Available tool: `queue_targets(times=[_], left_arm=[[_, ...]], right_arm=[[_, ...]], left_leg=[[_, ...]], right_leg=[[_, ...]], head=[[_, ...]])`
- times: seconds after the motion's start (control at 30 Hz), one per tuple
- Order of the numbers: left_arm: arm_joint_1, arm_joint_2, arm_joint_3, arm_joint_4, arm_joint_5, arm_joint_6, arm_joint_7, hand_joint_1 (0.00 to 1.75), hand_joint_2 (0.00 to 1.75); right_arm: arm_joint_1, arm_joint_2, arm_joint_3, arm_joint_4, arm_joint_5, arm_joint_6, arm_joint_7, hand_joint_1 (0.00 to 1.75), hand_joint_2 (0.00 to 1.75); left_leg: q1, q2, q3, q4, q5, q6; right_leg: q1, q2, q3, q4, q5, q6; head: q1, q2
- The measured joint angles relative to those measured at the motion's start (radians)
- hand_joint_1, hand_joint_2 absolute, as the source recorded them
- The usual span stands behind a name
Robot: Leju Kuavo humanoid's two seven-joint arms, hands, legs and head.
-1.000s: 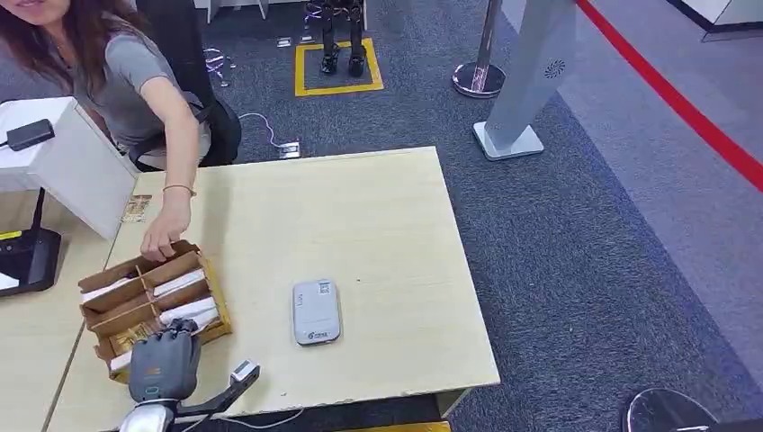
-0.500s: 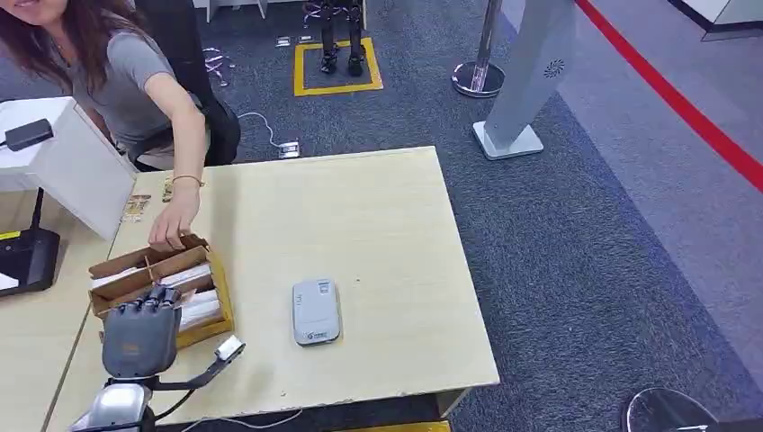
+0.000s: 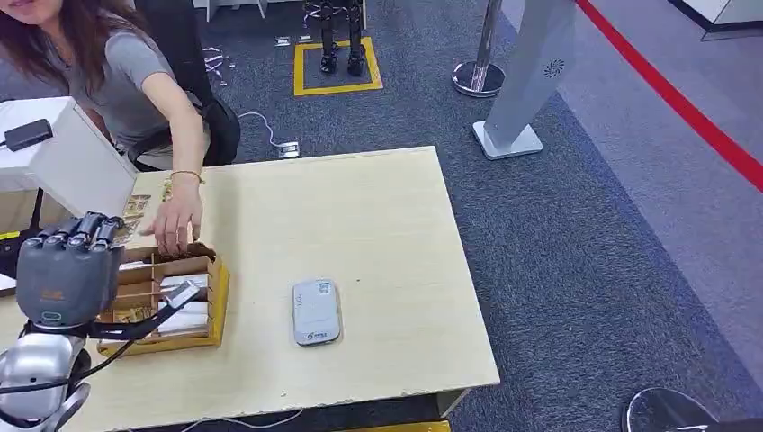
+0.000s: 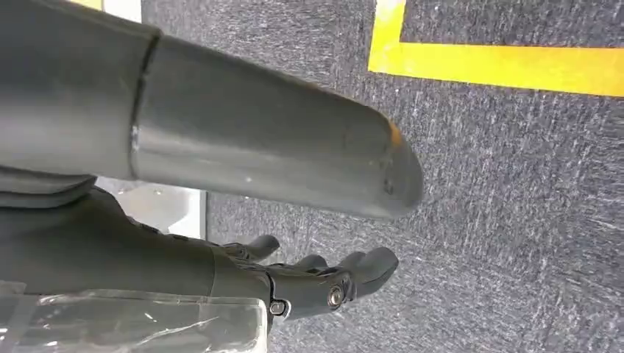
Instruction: Pass the card to the sensor for recognition and then transmit it.
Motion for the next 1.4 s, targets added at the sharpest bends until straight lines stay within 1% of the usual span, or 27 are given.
queue_targets(times=[0.1, 0.13, 0.2, 0.27, 0.33, 0.4, 0.5, 0.57, 0.63, 0.77, 0.9, 1.27, 1.4], left_arm=[[0.014, 0.005, 0.005, 0.002, 0.001, 0.016, -0.006, 1.75, 1.75], [0.025, 0.002, 0.017, 0.010, 0.001, 0.028, -0.026, 1.75, 1.75], [0.057, -0.010, 0.060, 0.042, 0.002, 0.050, -0.090, 1.75, 1.75], [0.077, -0.023, 0.102, 0.068, 0.002, 0.070, -0.118, 1.75, 1.75], [0.086, -0.035, 0.138, 0.095, 0.003, 0.073, -0.155, 1.75, 1.75], [0.097, -0.053, 0.182, 0.124, 0.003, 0.074, -0.216, 1.75, 1.75], [0.096, -0.081, 0.268, 0.194, 0.003, 0.095, -0.319, 1.75, 1.75], [0.089, -0.101, 0.318, 0.240, 0.004, 0.103, -0.364, 1.75, 1.75], [0.084, -0.122, 0.360, 0.283, 0.004, 0.116, -0.396, 1.75, 1.75], [0.078, -0.150, 0.412, 0.329, 0.004, 0.118, -0.409, 1.75, 1.75], [0.074, -0.166, 0.435, 0.349, 0.004, 0.119, -0.410, 1.75, 1.75], [0.070, -0.195, 0.454, 0.375, 0.004, 0.120, -0.410, 1.75, 1.75], [0.069, -0.203, 0.461, 0.381, 0.004, 0.123, -0.420, 1.75, 1.75]], right_arm=[[-0.004, 0.005, 0.003, 0.002, 0.002, 0.001, 0.005, 0.00, 0.00], [-0.005, 0.006, 0.005, 0.003, 0.002, 0.001, 0.007, 0.00, 0.00], [-0.006, 0.008, 0.008, 0.004, 0.002, 0.003, 0.008, 0.00, 0.00], [-0.006, 0.009, 0.013, 0.005, 0.002, 0.003, 0.008, 0.00, 0.00], [-0.008, 0.010, 0.019, 0.006, 0.005, 0.009, 0.009, 0.00, 0.00], [-0.009, 0.010, 0.024, 0.006, 0.009, 0.014, 0.014, 0.00, 0.00], [-0.013, 0.011, 0.030, 0.006, 0.010, 0.018, 0.018, 0.00, 0.00], [-0.015, 0.013, 0.032, 0.006, 0.010, 0.018, 0.019, 0.00, 0.00], [-0.018, 0.013, 0.036, 0.006, 0.009, 0.018, 0.021, 0.00, 0.00], [-0.020, 0.015, 0.044, 0.006, 0.008, 0.018, 0.022, 0.00, 0.00], [-0.020, 0.018, 0.047, 0.007, 0.008, 0.019, 0.022, 0.00, 0.00], [-0.019, 0.021, 0.048, 0.007, 0.008, 0.023, 0.023, 0.00, 0.00], [-0.019, 0.021, 0.048, 0.007, 0.006, 0.022, 0.023, 0.00, 0.00]], left_leg=[[0.000, 0.000, 0.000, 0.000, 0.000, 0.000], [0.000, 0.000, 0.000, 0.000, 0.000, 0.000], [0.000, 0.000, 0.000, 0.000, 0.000, 0.000], [0.000, 0.000, 0.000, 0.000, 0.000, 0.000], [0.000, 0.000, 0.000, 0.000, 0.000, 0.000], [0.000, 0.000, 0.000, 0.000, 0.000, 0.000], [0.000, 0.000, 0.000, 0.000, 0.000, 0.000], [0.000, 0.000, 0.000, 0.000, 0.000, 0.000], [0.000, 0.000, 0.000, 0.000, 0.000, 0.000], [0.000, 0.000, 0.000, 0.000, 0.000, 0.000], [0.000, 0.000, 0.000, 0.000, 0.000, 0.000], [0.000, 0.000, 0.000, 0.000, 0.000, 0.000], [0.000, 0.000, 0.000, 0.000, 0.000, 0.000]], right_leg=[[0.000, 0.000, 0.000, 0.000, 0.000, 0.000], [0.000, 0.000, 0.000, 0.000, 0.000, 0.000], [0.000, 0.001, 0.000, 0.000, 0.000, 0.000], [0.000, 0.001, 0.000, 0.000, 0.000, 0.000], [0.000, 0.000, 0.000, 0.000, 0.000, 0.000], [0.000, 0.001, 0.000, 0.000, 0.000, 0.000], [0.000, 0.001, 0.000, 0.000, 0.000, 0.000], [0.000, 0.001, 0.000, 0.000, 0.000, 0.000], [0.000, 0.001, 0.000, 0.000, 0.000, 0.000], [0.000, 0.001, 0.000, 0.000, 0.000, 0.000], [0.000, 0.001, 0.000, 0.000, 0.000, 0.000], [0.000, 0.001, 0.000, 0.000, 0.000, 0.000], [0.000, 0.001, -0.001, 0.000, 0.000, 0.000]], head=[[0.000, 0.000], [0.000, 0.000], [0.000, 0.000], [0.000, 0.000], [0.000, 0.000], [0.000, 0.000], [0.000, 0.000], [0.000, 0.000], [0.000, 0.000], [0.000, 0.000], [0.000, 0.000], [0.000, 0.000], [0.000, 0.000]])
